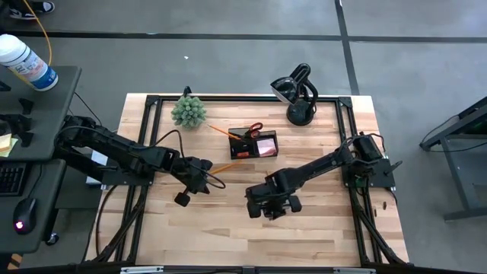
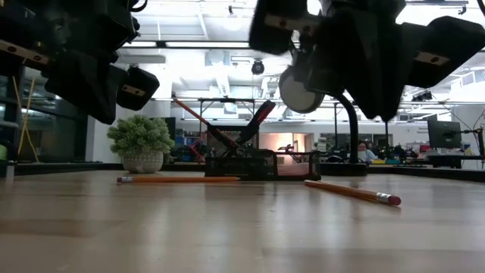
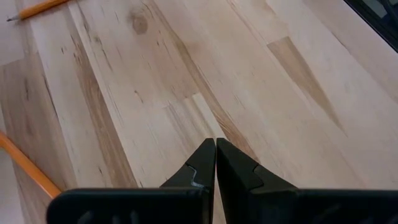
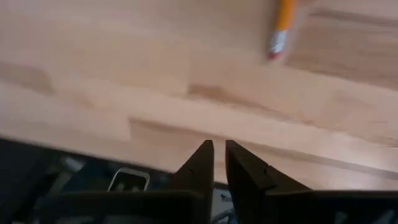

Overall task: Pick and place office supplies into organizer
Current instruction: Put the left pencil into the desk organizer

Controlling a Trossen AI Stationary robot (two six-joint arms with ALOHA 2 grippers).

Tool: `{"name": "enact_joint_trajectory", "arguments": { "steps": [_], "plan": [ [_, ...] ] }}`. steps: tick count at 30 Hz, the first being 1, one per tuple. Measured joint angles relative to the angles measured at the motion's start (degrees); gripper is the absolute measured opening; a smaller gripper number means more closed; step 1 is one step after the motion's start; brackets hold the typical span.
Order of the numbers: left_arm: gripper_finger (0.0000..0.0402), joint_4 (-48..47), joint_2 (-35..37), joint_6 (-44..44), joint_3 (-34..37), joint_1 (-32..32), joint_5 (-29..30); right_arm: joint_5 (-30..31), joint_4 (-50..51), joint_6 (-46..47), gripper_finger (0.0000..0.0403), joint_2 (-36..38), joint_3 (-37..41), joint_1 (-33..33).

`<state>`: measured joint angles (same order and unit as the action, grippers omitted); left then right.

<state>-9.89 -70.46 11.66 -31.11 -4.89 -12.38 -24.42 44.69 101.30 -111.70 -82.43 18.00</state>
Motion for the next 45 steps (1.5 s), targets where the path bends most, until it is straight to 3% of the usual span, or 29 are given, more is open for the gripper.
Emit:
{"name": "enact_joint_trajectory", "arguments": {
  "steps": [9,23,27,35,45],
  "plan": [
    [0.0005,0.0,0.0,0.0,0.0,0.0,0.0,5.8,3.7,0.9,0.0083,-0.3,0.0,0.0],
    [0.0005,-0.1,0.0,-0.2,0.0,0.0,0.0,13.3,6.3,0.0,0.0066,-3.1,0.0,0.8],
    [0.0005,-0.1,0.0,-0.2,0.0,0.0,-0.6,13.4,10.3,-0.6,0.0062,-3.1,0.1,0.8],
    [0.0005,-0.1,0.0,-0.3,0.0,0.0,-1.1,12.3,1.2,0.3,0.0064,-3.2,2.3,1.6],
    [0.0005,-0.1,0.0,-1.5,0.0,0.0,-1.1,12.8,5.0,0.3,0.0077,-3.4,2.3,1.7]
  ]
}}
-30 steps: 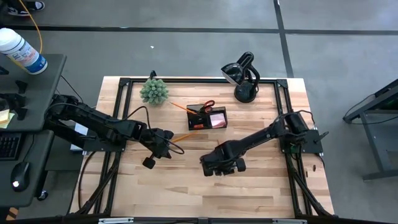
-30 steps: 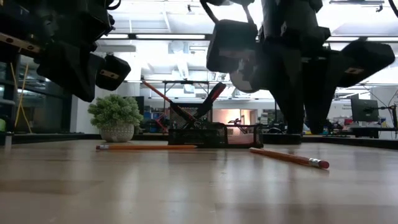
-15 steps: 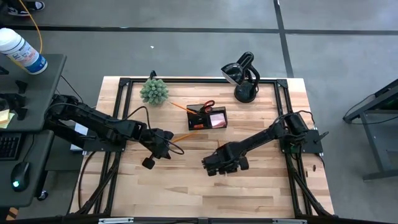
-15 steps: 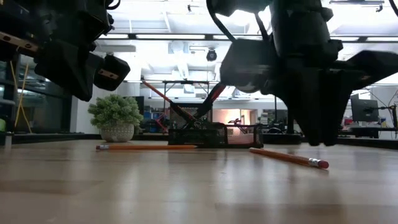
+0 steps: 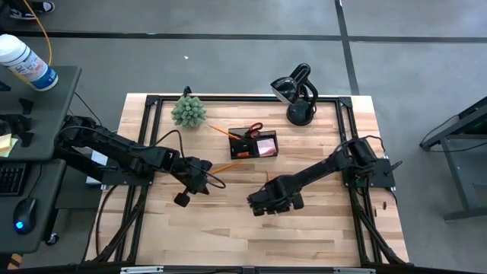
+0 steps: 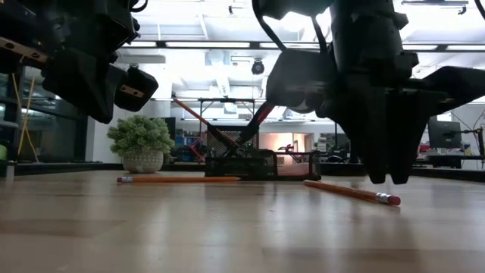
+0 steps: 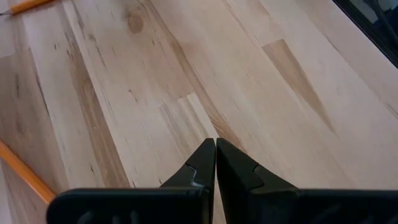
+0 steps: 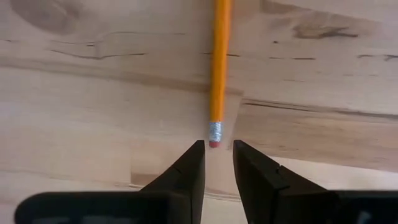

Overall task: Pick and place office supplies into organizer
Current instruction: Put the left pencil into the desk organizer

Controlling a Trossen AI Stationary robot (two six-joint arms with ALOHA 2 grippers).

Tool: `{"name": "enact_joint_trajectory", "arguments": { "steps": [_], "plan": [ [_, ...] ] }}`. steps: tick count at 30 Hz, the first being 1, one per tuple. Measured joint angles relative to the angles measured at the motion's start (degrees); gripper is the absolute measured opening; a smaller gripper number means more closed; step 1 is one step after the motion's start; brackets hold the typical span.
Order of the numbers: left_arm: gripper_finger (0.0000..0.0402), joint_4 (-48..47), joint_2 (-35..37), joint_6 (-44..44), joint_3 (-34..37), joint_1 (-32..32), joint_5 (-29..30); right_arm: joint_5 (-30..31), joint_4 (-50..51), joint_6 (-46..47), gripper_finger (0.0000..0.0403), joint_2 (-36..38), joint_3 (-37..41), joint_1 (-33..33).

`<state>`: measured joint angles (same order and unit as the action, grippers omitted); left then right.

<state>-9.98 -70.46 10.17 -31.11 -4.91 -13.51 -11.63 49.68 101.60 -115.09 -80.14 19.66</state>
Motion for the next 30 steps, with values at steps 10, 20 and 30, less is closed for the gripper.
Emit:
{"name": "enact_joint_trajectory", "arguments": {
  "steps": [10,20,30],
  "plan": [
    [0.0005,0.1,0.0,-0.2,0.0,0.0,0.0,-0.5,-0.9,0.0,0.0079,-1.3,0.0,0.0],
    [0.0005,0.1,0.0,-0.3,0.0,0.0,0.9,-1.4,-1.8,0.0,0.0079,-2.4,0.0,1.8],
    [0.0005,0.5,0.0,-0.3,0.0,0.0,1.1,0.2,-2.2,0.2,0.0078,-2.7,0.0,2.3]
  ]
}}
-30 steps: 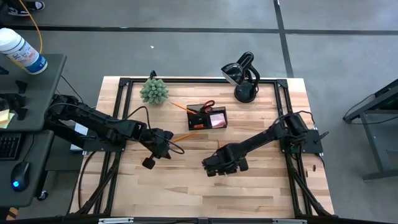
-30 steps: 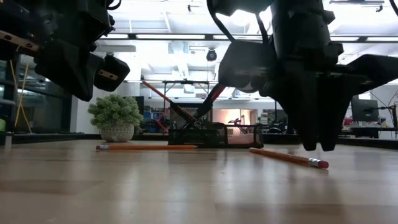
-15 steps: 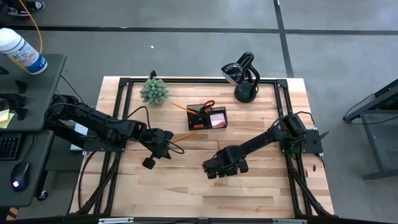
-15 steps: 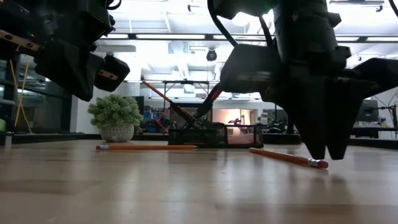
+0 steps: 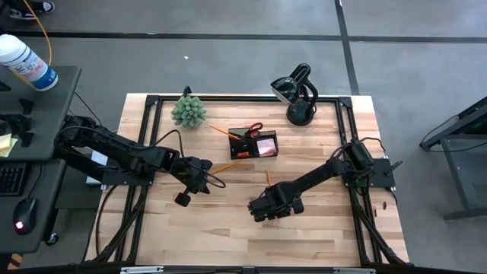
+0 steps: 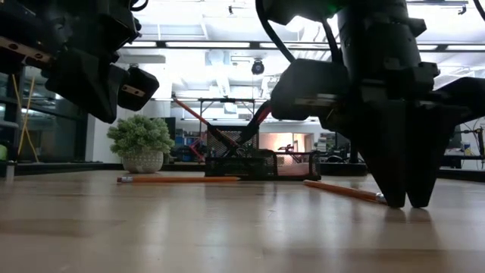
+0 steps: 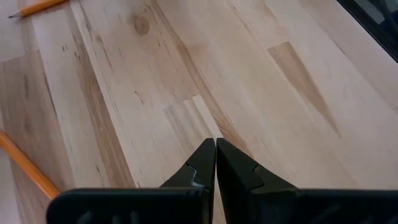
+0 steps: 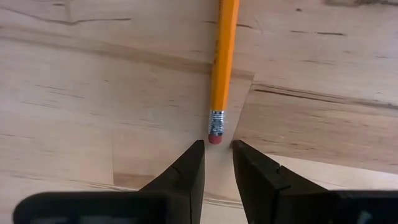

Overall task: Pick and place office supplies into organizer
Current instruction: Put the left pencil into the desk organizer

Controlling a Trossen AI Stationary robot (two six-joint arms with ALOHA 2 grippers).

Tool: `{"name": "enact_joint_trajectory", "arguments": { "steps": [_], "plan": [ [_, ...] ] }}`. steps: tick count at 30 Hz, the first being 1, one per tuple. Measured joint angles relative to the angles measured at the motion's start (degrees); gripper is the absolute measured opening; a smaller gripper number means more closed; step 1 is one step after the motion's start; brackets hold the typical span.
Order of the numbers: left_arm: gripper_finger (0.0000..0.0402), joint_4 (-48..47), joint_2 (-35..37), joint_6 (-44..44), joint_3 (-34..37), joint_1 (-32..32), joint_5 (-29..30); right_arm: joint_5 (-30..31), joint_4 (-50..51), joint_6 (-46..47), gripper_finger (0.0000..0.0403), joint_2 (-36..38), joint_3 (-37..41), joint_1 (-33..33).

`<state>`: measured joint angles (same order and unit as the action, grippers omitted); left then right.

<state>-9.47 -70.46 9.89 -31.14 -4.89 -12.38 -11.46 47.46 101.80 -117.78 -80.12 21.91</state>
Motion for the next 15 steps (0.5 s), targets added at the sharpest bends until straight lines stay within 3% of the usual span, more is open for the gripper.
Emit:
{"name": "enact_joint_trajectory", "arguments": {
  "steps": [15],
  "plan": [
    [0.0005,0.0,0.0,0.1,0.0,0.0,0.0,1.6,0.0,0.0,0.0078,0.0,-0.1,0.0]
  ]
}}
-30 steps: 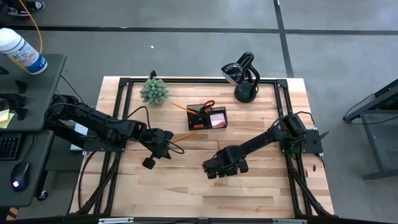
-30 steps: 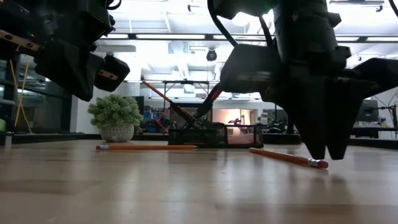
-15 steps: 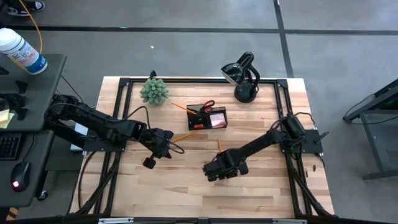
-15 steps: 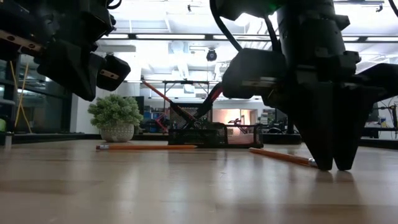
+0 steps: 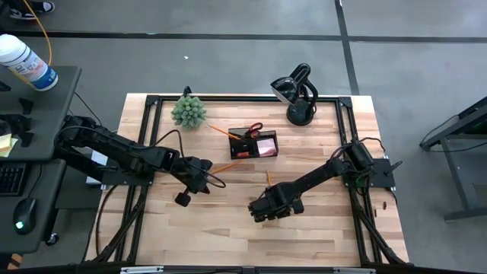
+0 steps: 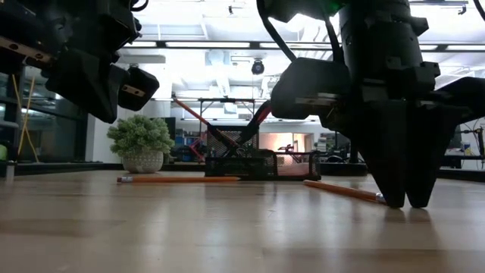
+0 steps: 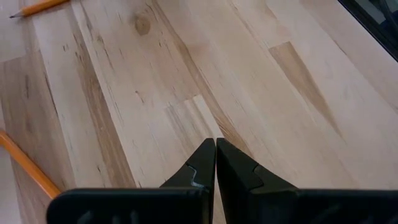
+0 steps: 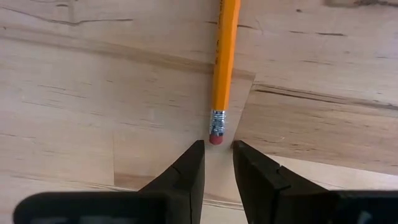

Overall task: Pick and place office supplies into organizer
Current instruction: Put the left pencil into the desk organizer

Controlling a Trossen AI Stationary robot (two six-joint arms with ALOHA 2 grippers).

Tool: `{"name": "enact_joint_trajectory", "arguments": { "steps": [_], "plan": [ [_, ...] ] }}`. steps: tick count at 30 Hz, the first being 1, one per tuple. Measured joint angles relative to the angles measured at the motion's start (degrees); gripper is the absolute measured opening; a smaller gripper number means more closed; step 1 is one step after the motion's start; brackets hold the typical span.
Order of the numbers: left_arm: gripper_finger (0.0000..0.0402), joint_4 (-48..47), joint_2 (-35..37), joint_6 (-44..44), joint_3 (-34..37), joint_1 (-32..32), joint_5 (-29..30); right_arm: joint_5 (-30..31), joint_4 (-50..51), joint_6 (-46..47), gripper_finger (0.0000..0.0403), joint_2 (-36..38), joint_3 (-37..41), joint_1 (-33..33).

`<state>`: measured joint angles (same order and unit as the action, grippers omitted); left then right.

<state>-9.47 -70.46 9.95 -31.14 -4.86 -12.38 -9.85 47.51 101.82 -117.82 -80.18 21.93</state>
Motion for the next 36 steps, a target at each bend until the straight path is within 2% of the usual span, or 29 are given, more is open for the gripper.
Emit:
{"name": "enact_joint_trajectory", "arguments": {
  "steps": [5,10,27,36],
  "plan": [
    [0.0005,0.0,0.0,0.0,0.0,0.0,0.0,0.4,0.7,0.0,0.0078,0.0,-0.2,-0.1],
    [0.0005,0.0,0.0,0.1,0.0,0.0,0.2,3.6,3.0,-0.5,0.0078,-0.1,-2.7,-0.4],
    [0.0005,0.3,0.0,0.3,0.0,0.0,1.1,0.7,4.6,-1.1,0.0078,-0.1,-3.4,-1.1],
    [0.0005,0.5,0.0,0.2,0.0,0.0,1.5,1.0,4.5,-1.3,0.0078,-0.1,-3.4,-0.9]
  ]
}}
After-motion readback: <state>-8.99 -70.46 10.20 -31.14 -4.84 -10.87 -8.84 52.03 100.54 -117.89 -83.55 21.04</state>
